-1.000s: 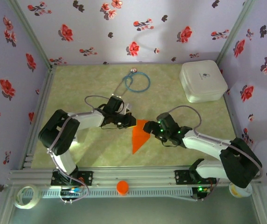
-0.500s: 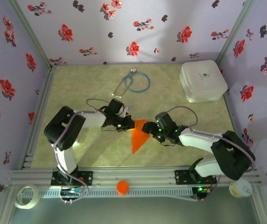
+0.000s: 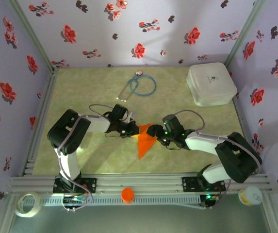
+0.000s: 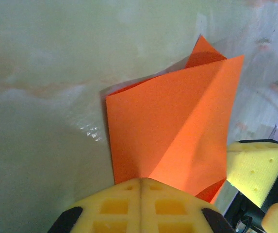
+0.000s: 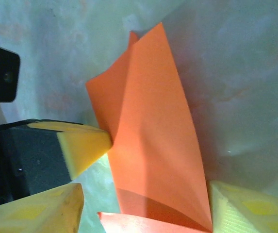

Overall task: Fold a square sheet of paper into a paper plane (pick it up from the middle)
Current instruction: Fold the wing for the fifth time at the center of the table.

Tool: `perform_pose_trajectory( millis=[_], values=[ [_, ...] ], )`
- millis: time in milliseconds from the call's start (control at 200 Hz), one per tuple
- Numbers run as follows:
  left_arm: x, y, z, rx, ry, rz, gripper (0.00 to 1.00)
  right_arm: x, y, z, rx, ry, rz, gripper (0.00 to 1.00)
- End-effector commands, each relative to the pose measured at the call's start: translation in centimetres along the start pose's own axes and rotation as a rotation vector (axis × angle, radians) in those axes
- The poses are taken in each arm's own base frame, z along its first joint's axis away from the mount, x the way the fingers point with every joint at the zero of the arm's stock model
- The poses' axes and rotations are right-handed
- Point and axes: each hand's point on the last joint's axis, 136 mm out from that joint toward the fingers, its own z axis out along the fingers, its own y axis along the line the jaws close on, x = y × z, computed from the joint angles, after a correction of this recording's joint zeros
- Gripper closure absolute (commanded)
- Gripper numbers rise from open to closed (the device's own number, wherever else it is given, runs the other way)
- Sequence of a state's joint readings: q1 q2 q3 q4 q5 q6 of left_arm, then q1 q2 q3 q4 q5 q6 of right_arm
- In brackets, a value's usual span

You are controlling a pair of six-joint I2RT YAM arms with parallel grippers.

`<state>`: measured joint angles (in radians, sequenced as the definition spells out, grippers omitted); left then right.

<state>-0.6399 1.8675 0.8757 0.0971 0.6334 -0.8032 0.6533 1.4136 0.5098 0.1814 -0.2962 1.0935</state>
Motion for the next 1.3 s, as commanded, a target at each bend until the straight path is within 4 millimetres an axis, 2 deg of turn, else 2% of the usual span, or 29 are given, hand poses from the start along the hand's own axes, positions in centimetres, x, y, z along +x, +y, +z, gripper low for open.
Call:
perform_pose_trajectory(
  millis=[0, 565, 760, 965, 1295],
  values=[
    [0.6, 1.4, 0.2, -0.027, 0.017, -0.029, 0.98, -0.4, 0.7, 0.2, -0.050, 0.012, 0.014, 0.35],
    [0.6, 1.1, 0.1, -0.017, 0.019, -0.029, 1.00, -1.2, 1.5, 1.0, -0.164, 0.126, -0.068, 0.50],
    [0.6, 1.0, 0.1, -0.016, 0.019, -0.029, 1.00, -1.6, 0.8, 0.7, -0.149, 0.145, -0.092, 0.58],
    [0.8, 0.9, -0.1, -0.013, 0.021, -0.028, 1.00, -1.8, 1.0, 0.7, -0.173, 0.167, -0.113, 0.68],
    [0.6, 0.6, -0.2, -0.005, 0.021, -0.022, 1.00, -1.9, 0.7, 1.4, -0.172, 0.185, -0.116, 0.68]
  ],
)
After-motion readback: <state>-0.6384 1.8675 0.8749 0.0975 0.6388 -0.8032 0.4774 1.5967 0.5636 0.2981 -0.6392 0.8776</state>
